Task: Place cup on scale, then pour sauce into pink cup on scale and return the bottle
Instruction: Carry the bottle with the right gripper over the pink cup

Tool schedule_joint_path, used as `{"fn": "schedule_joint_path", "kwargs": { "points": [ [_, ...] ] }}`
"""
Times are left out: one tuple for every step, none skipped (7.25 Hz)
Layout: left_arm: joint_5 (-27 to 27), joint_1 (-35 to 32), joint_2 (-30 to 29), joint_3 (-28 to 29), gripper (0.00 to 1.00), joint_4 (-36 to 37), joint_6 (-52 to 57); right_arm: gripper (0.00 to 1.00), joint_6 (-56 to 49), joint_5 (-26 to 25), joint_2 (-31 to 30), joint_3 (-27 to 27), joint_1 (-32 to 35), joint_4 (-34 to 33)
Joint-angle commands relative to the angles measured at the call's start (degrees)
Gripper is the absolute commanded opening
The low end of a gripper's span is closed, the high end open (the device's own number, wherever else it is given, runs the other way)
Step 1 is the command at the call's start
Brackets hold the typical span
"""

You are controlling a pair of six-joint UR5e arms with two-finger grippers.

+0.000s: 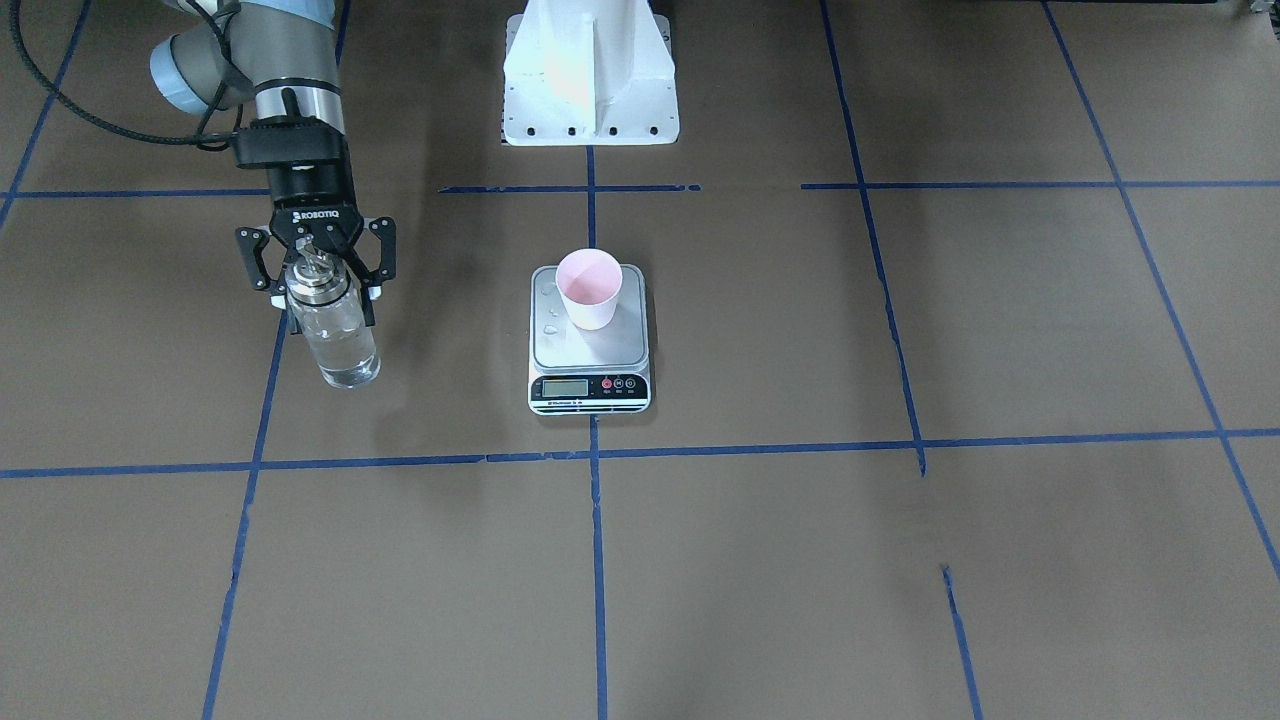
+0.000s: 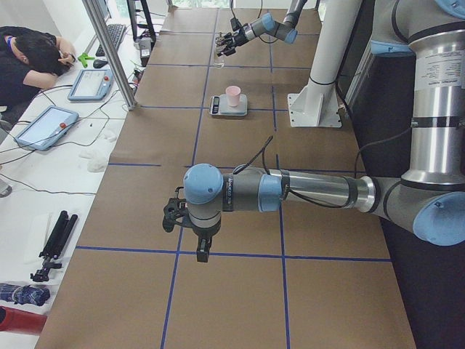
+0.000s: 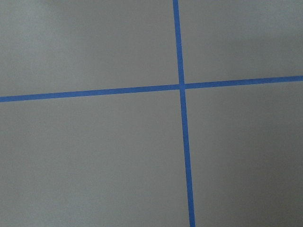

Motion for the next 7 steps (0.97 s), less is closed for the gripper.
{"fn": "schedule_joint_path", "kwargs": {
  "points": [
    [0.02, -0.03, 0.17, 0.03, 1.00, 0.00, -0.01, 0.00, -3.02, 0.51, 7.63, 0.04, 0.56, -13.93],
    [0.02, -0.03, 0.17, 0.03, 1.00, 0.00, -0.01, 0.00, -5.73, -0.27, 9.39, 0.04, 0.30, -17.63],
    [0.02, -0.03, 0.43, 0.03, 1.00, 0.09, 0.08, 0.00, -7.24, -4.46, 10.89, -0.13, -2.40, -23.32],
    [-0.25, 0.05, 1.13, -0.14, 1.00, 0.09, 0.08, 0.00, -10.73, -10.24, 13.60, -1.62, -5.21, -29.73],
    [-0.25, 0.05, 1.22, -0.14, 1.00, 0.00, 0.08, 0.00, -12.85, -15.34, 13.72, -2.41, -7.94, -31.97],
    [-0.25, 0.05, 1.22, -0.14, 1.00, 0.09, 0.08, 0.00, -17.57, -19.31, 13.46, -3.12, -10.14, -32.08],
    [-0.16, 0.05, 1.22, 0.03, 1.00, 0.00, 0.08, 0.00, -25.28, -25.70, 13.89, -5.04, -11.55, -31.99]
  ]
}}
